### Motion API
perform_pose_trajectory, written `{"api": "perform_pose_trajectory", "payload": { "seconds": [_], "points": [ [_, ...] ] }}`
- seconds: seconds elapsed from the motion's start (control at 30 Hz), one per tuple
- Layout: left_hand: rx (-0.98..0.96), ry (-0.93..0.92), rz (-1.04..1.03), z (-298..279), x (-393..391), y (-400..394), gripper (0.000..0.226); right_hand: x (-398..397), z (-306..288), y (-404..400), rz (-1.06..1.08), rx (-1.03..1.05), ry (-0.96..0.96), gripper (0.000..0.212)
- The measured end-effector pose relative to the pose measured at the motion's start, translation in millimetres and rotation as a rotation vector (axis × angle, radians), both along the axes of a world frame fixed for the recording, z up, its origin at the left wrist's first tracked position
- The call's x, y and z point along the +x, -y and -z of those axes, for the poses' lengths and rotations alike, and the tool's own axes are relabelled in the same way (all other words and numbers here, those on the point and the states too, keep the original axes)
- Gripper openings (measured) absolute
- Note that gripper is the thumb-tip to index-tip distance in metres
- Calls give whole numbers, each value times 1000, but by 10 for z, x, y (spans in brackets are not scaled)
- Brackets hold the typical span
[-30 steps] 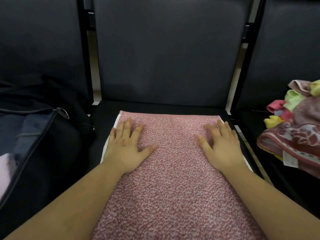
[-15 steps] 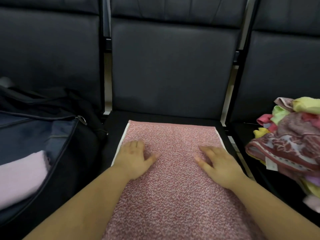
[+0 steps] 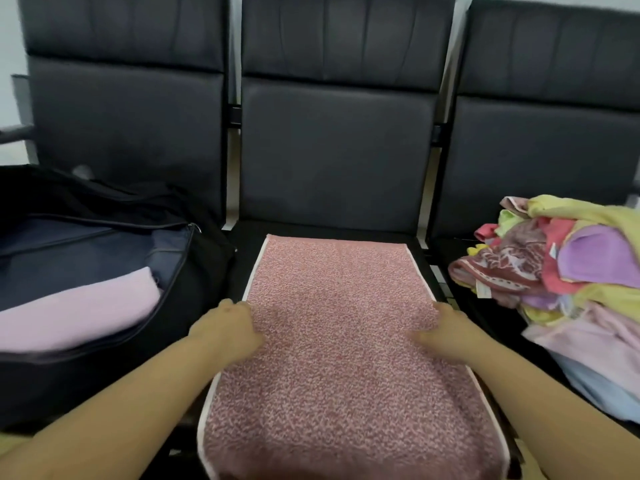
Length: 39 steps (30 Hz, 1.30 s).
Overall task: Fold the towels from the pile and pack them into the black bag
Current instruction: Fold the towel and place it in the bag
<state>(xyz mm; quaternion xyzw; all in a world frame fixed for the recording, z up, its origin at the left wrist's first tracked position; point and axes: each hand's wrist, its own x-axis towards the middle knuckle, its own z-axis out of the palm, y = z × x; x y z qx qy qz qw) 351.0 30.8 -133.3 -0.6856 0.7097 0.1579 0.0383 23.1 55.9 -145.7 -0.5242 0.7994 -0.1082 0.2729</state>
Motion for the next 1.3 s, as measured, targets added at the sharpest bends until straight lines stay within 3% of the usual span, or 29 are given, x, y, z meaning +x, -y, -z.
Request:
{"api": "perform_pose_trajectory", "payload": {
  "seconds": [0.13,0.2,0.27,0.43,0.53,0.6,0.7,0.83,0.9,0.97,1.07,1.23,1.3],
  "points": [
    [107,46,-25,-114,102,-66,28,-42,-111,-150,62,49,-69,87],
    [99,12,-54,-73,178,-100,35,-59,-123,-223,78,77,-62,81],
    [79,-71,-104,-7,246,-111,43,-72,-86,-294,108,86,-42,77],
    [105,-306,-126,64,292,-98,27,-110,-65,-315,124,99,100,32],
    [63,-535,-211,108,339,-38,24,-137,-103,-315,184,75,259,19],
    [73,-650,-214,106,378,-36,26,-171,-126,-328,183,103,308,19],
    [176,-714,-44,79,414,-103,36,-215,-181,-368,137,91,336,26],
    [250,-603,101,57,447,-233,25,-244,-220,-431,-5,115,331,76],
    [274,-658,85,38,454,-281,26,-243,-241,-469,-90,129,269,78],
    [271,-678,99,16,490,-313,30,-223,-293,-520,-187,136,176,66],
    [226,-528,153,17,581,-349,47,-191,-346,-600,-282,215,145,53],
    [97,-348,196,21,656,-403,43,-130,-370,-713,-318,236,77,92],
    [31,-255,193,8,666,-426,38,-84,-364,-757,-344,249,59,85]
  ]
}}
